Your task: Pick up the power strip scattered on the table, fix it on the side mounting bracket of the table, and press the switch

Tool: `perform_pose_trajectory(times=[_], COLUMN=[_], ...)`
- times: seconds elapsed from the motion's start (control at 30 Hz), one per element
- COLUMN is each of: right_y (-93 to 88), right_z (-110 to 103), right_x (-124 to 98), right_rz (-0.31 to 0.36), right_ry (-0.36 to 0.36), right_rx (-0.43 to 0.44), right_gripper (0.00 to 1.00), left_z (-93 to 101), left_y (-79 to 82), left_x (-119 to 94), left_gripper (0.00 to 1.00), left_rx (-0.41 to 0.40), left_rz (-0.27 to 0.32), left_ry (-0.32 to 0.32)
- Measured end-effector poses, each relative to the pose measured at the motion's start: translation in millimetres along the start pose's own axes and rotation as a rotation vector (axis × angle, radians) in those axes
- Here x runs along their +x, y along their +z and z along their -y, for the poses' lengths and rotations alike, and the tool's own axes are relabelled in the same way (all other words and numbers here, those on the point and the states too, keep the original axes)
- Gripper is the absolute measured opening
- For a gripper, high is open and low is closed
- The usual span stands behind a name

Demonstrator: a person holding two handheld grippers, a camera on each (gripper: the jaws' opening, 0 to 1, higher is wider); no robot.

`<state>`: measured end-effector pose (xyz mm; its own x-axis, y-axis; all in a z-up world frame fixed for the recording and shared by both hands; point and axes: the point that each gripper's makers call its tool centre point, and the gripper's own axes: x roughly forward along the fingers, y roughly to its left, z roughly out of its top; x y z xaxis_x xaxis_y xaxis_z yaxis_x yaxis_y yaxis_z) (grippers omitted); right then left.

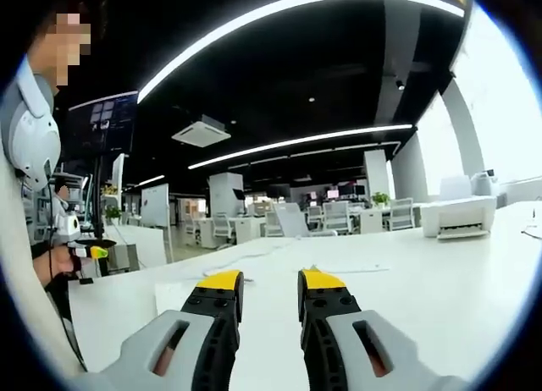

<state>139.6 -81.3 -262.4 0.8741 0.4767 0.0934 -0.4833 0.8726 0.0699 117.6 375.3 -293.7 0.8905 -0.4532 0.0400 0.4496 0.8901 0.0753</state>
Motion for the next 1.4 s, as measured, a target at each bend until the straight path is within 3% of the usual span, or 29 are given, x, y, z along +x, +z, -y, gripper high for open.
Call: perform_pose_trajectory(times=[0.67,1.23,1.4], right_y=[2.2,6.4,7.9], right_z=[-5,-30,-31], right_x=[-4,-5,-7], right_rz=[0.018,0.01,0.025], right_ry=[0.005,0.103,0.116], right_rx=[0.015,-0.049,-0.03], right_gripper=[0.22,0.24,0.25], left_z=[-3.8,-5.1,-8.1], left_y=[-6.8,-9.4,-6.5], left_x=[-5,-10,-12], left_gripper=[0.61,0.61,0.61], left_rx=[-0.009,-0.022,-0.025], left_rz=[-0.013,-0.005,-0.002], left_ry=[0.009,0.0,0.012])
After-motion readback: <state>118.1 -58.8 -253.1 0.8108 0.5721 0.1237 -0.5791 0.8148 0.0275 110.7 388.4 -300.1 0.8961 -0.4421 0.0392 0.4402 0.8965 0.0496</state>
